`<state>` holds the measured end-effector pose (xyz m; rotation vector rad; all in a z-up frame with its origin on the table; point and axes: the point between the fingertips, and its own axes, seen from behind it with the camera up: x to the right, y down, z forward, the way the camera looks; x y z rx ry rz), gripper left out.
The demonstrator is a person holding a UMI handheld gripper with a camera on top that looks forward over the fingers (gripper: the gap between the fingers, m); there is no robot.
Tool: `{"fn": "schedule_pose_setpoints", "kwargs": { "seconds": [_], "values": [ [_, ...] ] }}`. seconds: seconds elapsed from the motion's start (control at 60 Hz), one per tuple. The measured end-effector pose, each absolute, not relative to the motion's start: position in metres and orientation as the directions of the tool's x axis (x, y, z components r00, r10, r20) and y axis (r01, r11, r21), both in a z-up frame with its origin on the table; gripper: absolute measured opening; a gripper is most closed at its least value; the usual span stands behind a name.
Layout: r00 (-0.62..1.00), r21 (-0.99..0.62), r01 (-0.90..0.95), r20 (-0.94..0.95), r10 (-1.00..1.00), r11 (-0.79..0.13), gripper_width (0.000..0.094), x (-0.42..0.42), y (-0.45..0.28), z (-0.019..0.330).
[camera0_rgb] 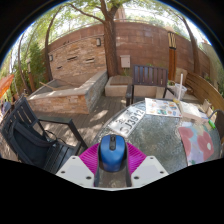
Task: Arrange mouse
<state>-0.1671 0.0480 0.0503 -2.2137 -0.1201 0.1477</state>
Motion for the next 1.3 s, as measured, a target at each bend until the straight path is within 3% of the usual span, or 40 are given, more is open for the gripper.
{"fn": "schedule_pose_setpoints", "kwargs": {
  "seconds": [0.15,0.25,0.333,0.433,0.533,0.55,0.617,0.65,0.75,0.8,0.867,0.883,1.3],
  "values": [
    [0.974,-0.907,-0.049,-0.135,0.18,-0.418,0.0361,-0.119,0.062,0.182],
    [0.98,-0.936,-0.085,-0.141,0.143,-0.341,0.0361,-0.04,0.077,0.228],
    [0.99,-0.933,-0.073,-0.112,0.09,-0.353,0.0358,0.041,0.09,0.215],
    [0.998,-0.89,-0.044,-0.064,0.028,-0.454,0.0358,0.131,0.091,0.134],
    [1.0,-0.82,-0.017,-0.025,0.007,-0.572,0.0359,0.181,0.086,0.077],
    [1.0,-0.814,-0.013,-0.022,0.009,-0.581,0.036,0.19,0.082,0.054],
    [1.0,-0.779,-0.001,-0.016,0.018,-0.627,0.0365,0.207,0.077,0.031],
    [1.0,-0.769,-0.005,-0.021,0.017,-0.639,0.0395,0.211,0.073,0.01],
    [0.999,-0.739,-0.014,-0.036,0.02,-0.673,0.0511,0.217,0.063,-0.005],
    [1.0,-0.742,-0.005,-0.023,0.018,-0.671,0.0601,0.218,0.061,-0.003],
    [0.999,-0.748,0.01,-0.013,0.03,-0.663,0.0847,0.213,0.053,0.011],
    [1.0,-0.749,0.01,-0.012,0.029,-0.663,0.0863,0.213,0.05,0.014],
    [0.997,-0.806,0.044,0.072,-0.023,-0.59,0.0856,0.179,-0.107,0.171]
  ]
}}
